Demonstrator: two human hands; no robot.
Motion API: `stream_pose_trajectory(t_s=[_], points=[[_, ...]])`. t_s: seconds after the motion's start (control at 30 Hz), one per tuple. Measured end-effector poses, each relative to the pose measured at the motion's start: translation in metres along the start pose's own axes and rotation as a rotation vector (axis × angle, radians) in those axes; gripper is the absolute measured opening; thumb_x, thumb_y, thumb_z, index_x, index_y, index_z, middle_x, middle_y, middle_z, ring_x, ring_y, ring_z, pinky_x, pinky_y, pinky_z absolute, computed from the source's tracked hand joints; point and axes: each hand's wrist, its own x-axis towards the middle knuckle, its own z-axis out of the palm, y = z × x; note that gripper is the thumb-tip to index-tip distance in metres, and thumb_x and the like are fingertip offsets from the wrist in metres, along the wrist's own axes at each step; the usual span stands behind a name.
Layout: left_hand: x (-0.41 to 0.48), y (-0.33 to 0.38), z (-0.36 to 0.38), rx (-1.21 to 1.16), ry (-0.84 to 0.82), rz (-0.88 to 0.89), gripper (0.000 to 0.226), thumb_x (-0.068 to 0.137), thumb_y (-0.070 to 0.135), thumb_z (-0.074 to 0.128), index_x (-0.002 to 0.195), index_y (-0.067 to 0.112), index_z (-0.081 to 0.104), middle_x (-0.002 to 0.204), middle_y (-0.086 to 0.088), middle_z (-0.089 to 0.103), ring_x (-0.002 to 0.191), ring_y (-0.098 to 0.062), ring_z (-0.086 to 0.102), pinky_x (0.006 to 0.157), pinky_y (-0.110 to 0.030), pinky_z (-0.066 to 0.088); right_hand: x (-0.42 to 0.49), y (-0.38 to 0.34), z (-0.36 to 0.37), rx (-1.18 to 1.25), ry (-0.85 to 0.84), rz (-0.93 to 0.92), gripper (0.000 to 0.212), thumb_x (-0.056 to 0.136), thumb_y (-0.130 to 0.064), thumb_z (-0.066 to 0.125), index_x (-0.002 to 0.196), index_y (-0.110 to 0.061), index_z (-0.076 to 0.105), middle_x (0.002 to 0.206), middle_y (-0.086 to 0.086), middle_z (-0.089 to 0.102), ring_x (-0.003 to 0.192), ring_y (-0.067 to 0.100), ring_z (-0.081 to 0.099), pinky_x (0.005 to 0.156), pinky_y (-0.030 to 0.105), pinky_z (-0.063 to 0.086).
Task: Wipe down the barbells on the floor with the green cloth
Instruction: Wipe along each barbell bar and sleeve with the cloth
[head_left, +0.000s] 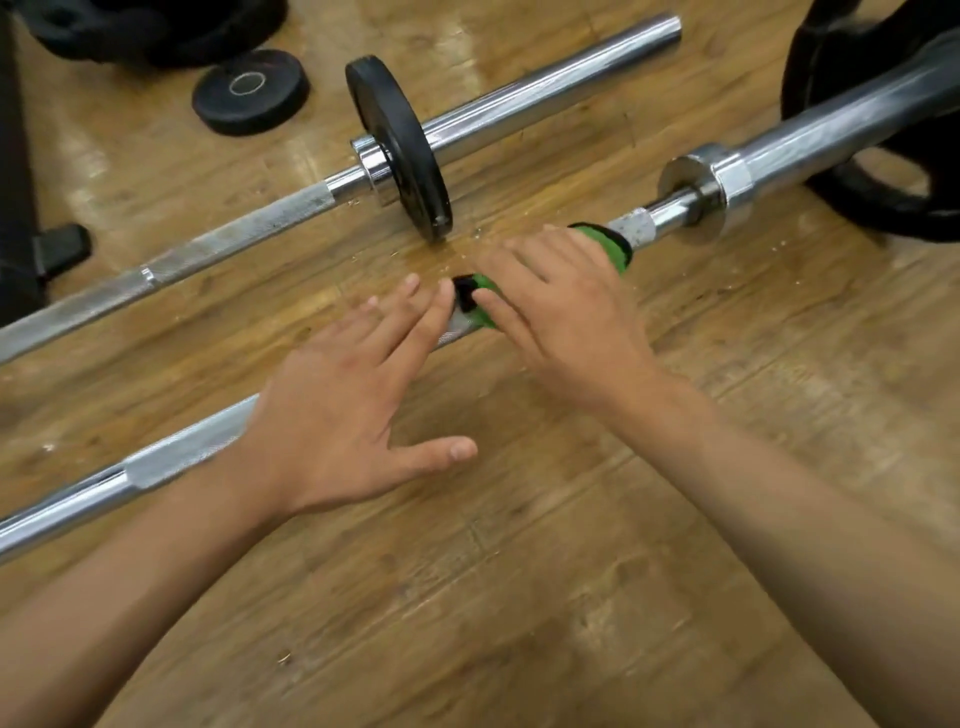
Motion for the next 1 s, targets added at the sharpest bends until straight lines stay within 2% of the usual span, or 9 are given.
stream_pose_trajectory(t_s=[0.1, 0.2, 0.3, 0.4, 0.57, 0.67, 0.77, 0.9, 1.0], points=[[-0.008, 0.011, -0.001, 0.000, -0.036, -0.017, 0.110, 0.092, 0.090, 0.016, 0.165, 0.008, 0.024, 0.166, -0.004, 0.018, 0.151, -0.015, 0.021, 0.107, -0.035, 0.034, -0.001, 0.040, -0.025, -0.122, -0.008, 0.204, 0.034, 0.110, -0.033, 0.038, 0.099, -0.013, 0.062, 0.088, 0.010, 0.061, 0.090, 0.035, 0.057, 0.105, 0.049, 0.040], [-0.016, 0.024, -0.002, -0.016, -0.079, -0.008, 0.113, 0.091, 0.092, 0.014, 0.166, 0.008, 0.019, 0.171, -0.008, 0.021, 0.158, -0.023, 0.019, 0.118, -0.033, 0.022, -0.008, 0.028, -0.033, -0.148, 0.032, 0.415, 0.031, 0.106, -0.035, 0.044, 0.096, -0.012, 0.062, 0.087, 0.014, 0.059, 0.091, 0.038, 0.057, 0.112, 0.055, 0.036], [-0.028, 0.039, -0.004, -0.027, -0.094, 0.014, 0.114, 0.090, 0.093, 0.016, 0.166, 0.008, 0.021, 0.172, -0.008, 0.021, 0.160, -0.025, 0.018, 0.124, -0.035, 0.019, -0.034, -0.008, -0.031, -0.126, -0.006, 0.350, 0.034, 0.104, -0.043, 0.051, 0.112, -0.016, 0.071, 0.101, 0.009, 0.063, 0.104, 0.031, 0.058, 0.122, 0.048, 0.025], [-0.040, 0.054, -0.002, -0.100, -0.101, 0.033, 0.112, 0.091, 0.093, 0.016, 0.167, 0.011, 0.016, 0.175, -0.004, 0.013, 0.162, -0.021, 0.010, 0.128, -0.037, 0.017, -0.052, 0.013, -0.057, -0.141, -0.167, 0.197, 0.044, 0.109, -0.047, 0.039, 0.114, -0.015, 0.069, 0.099, 0.006, 0.063, 0.101, 0.031, 0.059, 0.115, 0.049, 0.034], [-0.051, 0.068, -0.008, -0.280, -0.147, -0.065, 0.103, 0.088, 0.092, -0.003, 0.166, 0.026, -0.009, 0.174, 0.008, -0.010, 0.159, -0.007, -0.015, 0.131, -0.033, -0.001, -0.065, 0.002, -0.075, -0.171, -0.073, 0.524, 0.032, 0.105, -0.033, 0.042, 0.097, -0.013, 0.066, 0.092, 0.009, 0.062, 0.094, 0.037, 0.057, 0.106, 0.055, 0.039], [-0.065, 0.078, -0.005, -0.116, -0.099, -0.066, 0.100, 0.100, 0.081, 0.017, 0.164, 0.005, 0.024, 0.170, -0.015, 0.026, 0.161, -0.029, 0.015, 0.127, -0.047, 0.011, -0.082, -0.068, -0.065, -0.055, -0.179, 0.267, 0.034, 0.108, -0.033, 0.041, 0.113, -0.015, 0.069, 0.102, 0.004, 0.064, 0.094, 0.030, 0.056, 0.094, 0.048, 0.042], [-0.081, 0.096, 0.004, -0.074, -0.054, 0.011, 0.102, 0.101, 0.079, 0.025, 0.160, -0.004, 0.028, 0.167, -0.021, 0.030, 0.160, -0.033, 0.019, 0.127, -0.054, 0.016, -0.100, -0.062, -0.083, -0.055, -0.282, 0.000, 0.042, 0.111, -0.037, 0.037, 0.124, -0.012, 0.067, 0.111, 0.006, 0.065, 0.098, 0.028, 0.057, 0.091, 0.043, 0.042], [-0.090, 0.121, 0.005, -0.093, -0.041, 0.028, 0.103, 0.100, 0.079, 0.024, 0.160, -0.005, 0.026, 0.168, -0.022, 0.027, 0.160, -0.035, 0.016, 0.126, -0.057, 0.016, -0.125, -0.004, -0.120, -0.172, -0.173, 0.357, 0.034, 0.106, -0.032, 0.042, 0.108, -0.011, 0.069, 0.096, 0.003, 0.064, 0.095, 0.030, 0.061, 0.108, 0.049, 0.039], [-0.097, 0.138, 0.006, -0.104, -0.018, 0.036, 0.106, 0.099, 0.080, 0.025, 0.158, -0.008, 0.029, 0.166, -0.024, 0.029, 0.159, -0.038, 0.018, 0.125, -0.059, 0.017, -0.126, -0.024, -0.119, -0.183, -0.030, 0.619, 0.022, 0.102, -0.025, 0.044, 0.088, -0.015, 0.058, 0.083, -0.004, 0.055, 0.085, 0.023, 0.055, 0.114, 0.053, 0.035]])
